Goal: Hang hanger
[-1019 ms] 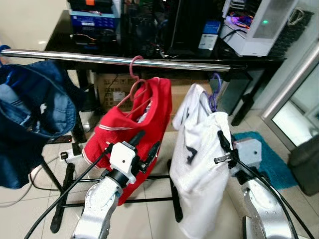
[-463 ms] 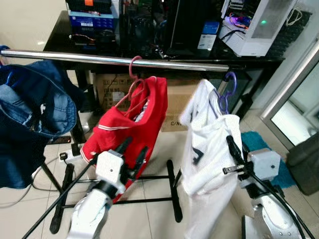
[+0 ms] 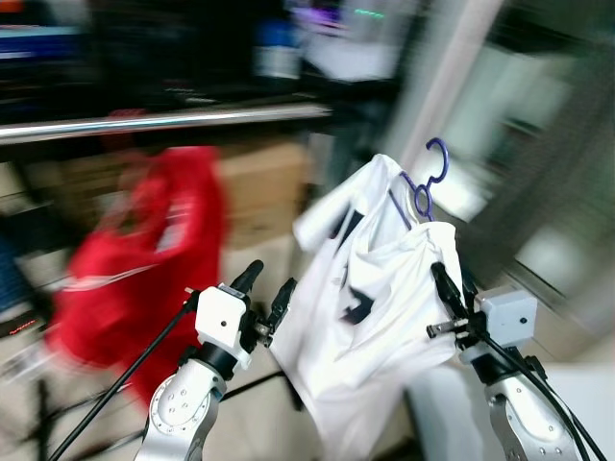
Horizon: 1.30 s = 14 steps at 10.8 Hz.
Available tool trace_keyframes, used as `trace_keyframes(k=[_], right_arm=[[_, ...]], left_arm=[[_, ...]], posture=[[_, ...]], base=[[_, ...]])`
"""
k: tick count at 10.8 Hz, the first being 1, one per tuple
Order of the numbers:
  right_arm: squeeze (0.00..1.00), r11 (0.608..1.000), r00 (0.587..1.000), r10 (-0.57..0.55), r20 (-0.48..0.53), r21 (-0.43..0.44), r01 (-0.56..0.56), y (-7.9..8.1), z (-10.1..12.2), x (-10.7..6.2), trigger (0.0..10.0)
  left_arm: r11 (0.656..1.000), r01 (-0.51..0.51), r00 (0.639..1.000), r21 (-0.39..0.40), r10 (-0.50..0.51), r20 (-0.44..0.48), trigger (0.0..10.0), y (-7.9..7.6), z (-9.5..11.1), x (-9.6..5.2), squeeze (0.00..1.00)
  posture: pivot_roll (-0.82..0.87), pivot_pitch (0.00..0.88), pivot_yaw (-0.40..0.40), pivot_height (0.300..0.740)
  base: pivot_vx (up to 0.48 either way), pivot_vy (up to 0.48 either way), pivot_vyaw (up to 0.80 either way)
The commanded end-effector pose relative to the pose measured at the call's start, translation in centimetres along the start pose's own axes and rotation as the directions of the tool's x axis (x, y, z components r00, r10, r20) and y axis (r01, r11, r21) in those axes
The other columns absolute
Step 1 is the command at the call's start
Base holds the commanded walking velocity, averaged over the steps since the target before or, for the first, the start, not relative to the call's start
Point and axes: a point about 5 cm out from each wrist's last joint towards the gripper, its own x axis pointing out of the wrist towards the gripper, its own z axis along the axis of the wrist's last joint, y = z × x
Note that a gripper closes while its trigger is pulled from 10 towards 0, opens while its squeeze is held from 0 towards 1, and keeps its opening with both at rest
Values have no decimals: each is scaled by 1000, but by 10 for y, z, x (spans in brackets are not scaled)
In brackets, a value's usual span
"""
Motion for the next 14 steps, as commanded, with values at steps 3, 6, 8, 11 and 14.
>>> trace_keyframes(k=[3, 6, 8, 11, 14], right_arm=[[0, 999, 999, 36, 16, 9, -36, 3, 6, 5, 10000], [0, 999, 1000, 30, -6, 17, -30, 2, 1, 5, 10000], [0, 999, 1000, 25, -12, 22, -25, 2, -1, 5, 10000], [0, 1000, 1000, 1, -19, 26, 0, 1, -2, 5, 10000], [0, 1000, 1000, -6, -21, 28, 7, 2, -2, 5, 10000]], left_arm=[[998, -8, 1000, -58, 6, -28, 10000, -4, -5, -10, 0], [997, -18, 998, -70, 14, -56, 10000, -4, -10, -16, 0], [997, -15, 998, -69, 11, -56, 10000, -3, -9, -14, 0], [998, 3, 999, -69, -7, -54, 10000, -4, -8, -11, 0], [997, 11, 998, -72, -16, -60, 10000, -3, -9, -10, 0]], posture=[[66, 51, -110, 740], [71, 55, -111, 740], [69, 52, -109, 740], [61, 51, -98, 740], [59, 53, -94, 740]], base=[[0, 0, 0], [0, 0, 0], [0, 0, 0], [-172, 0, 0], [-320, 0, 0]])
